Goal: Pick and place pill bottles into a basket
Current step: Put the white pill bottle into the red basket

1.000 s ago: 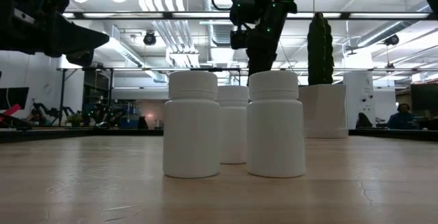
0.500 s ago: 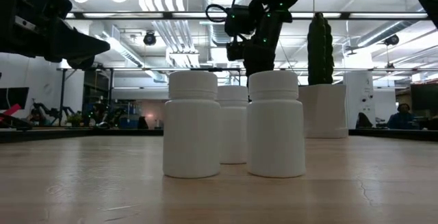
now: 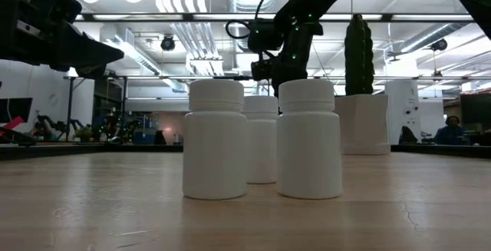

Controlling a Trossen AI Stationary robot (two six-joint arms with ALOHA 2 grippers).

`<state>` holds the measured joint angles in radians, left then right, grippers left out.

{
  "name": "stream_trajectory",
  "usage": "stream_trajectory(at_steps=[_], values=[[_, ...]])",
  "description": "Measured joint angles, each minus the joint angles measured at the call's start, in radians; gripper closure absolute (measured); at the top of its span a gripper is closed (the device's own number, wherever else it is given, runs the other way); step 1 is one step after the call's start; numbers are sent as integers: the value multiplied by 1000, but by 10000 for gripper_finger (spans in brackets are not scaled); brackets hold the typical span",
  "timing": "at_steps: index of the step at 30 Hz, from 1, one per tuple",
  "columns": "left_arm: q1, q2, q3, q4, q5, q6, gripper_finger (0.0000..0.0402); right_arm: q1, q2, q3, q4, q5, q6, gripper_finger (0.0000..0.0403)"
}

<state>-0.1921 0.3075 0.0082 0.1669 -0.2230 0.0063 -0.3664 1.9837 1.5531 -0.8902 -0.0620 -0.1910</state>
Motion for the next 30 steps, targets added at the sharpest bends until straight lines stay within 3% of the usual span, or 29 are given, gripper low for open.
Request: stream_trajectory(at_steps=[21,30], values=[[-1,0,0,3,0,0,402,0,30,-11,43,-21,-15,58],[-1,0,0,5,0,0,402,0,30,-24,43,-26,-14,77]])
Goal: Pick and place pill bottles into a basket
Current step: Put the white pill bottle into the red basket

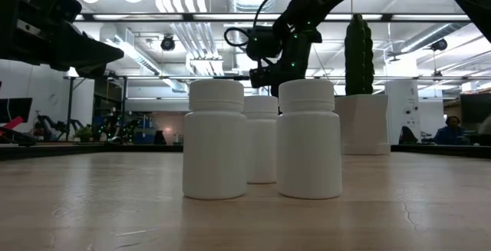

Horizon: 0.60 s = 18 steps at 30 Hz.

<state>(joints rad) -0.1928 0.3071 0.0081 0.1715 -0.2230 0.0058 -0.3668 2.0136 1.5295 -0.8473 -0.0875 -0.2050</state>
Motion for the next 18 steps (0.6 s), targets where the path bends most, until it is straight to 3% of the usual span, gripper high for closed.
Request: stream_trajectory(at_steps=[11,18], values=[[1,-2,0,-1,0,0,402,0,0,-2,6,0,-4,86],[1,-2,0,-1,0,0,402,0,0,-3,6,-1,-11,170]])
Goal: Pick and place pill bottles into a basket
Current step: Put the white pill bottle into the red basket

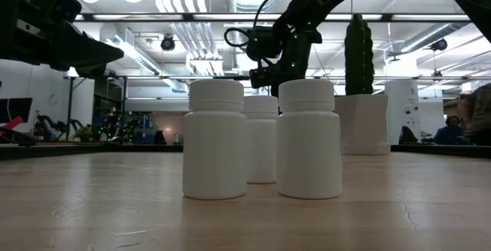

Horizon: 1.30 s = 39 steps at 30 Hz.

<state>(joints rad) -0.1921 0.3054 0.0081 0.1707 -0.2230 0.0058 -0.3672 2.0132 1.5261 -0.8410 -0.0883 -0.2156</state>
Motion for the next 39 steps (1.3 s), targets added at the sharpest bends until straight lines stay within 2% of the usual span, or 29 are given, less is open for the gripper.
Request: stream_trajectory(at_steps=[7,14,20,25,29,35,39], values=[[0,0,0,0,0,0,402,0,-2,0,3,-48,-25,256],[0,0,0,0,0,0,402,0,-2,0,0,-50,-24,256],[0,0,0,0,0,0,402,0,-4,60,-82,-42,-26,256],[0,0,0,1,0,0,402,3,-5,183,-220,9,-28,256],[0,0,0,1,0,0,402,16,-9,296,-339,8,-10,256],[0,0,0,1,0,0,402,88,-10,441,-459,5,12,256],[-1,0,0,1,0,0,402,156,-11,480,-475,5,35,256]])
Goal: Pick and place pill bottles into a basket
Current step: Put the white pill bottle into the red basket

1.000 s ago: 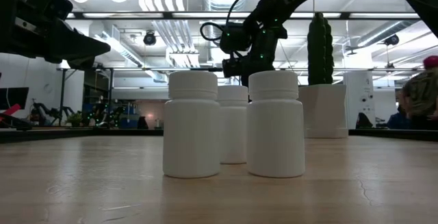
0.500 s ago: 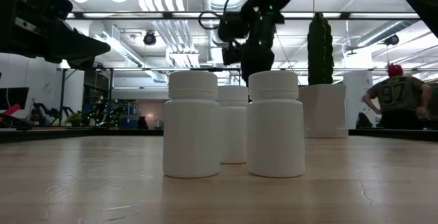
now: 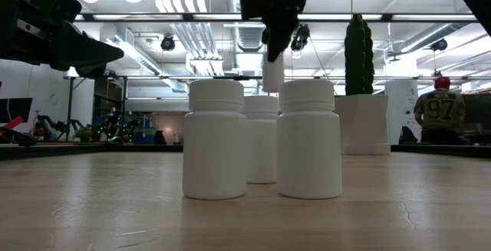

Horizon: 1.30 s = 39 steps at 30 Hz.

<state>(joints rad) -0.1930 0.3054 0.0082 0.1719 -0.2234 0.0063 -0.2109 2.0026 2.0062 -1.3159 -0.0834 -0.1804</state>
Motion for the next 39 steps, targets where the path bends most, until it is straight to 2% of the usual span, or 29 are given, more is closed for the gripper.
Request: stream_trajectory(at_steps=[5,14,23,39], values=[[0,0,0,0,0,0,402,87,-2,-27,-5,-5,43,256],[0,0,0,0,0,0,402,183,-2,-159,98,5,103,256],[1,2,0,-2,1,0,402,193,-1,-301,231,8,130,256],[1,2,0,-1,3,0,402,193,0,-426,373,58,153,256]])
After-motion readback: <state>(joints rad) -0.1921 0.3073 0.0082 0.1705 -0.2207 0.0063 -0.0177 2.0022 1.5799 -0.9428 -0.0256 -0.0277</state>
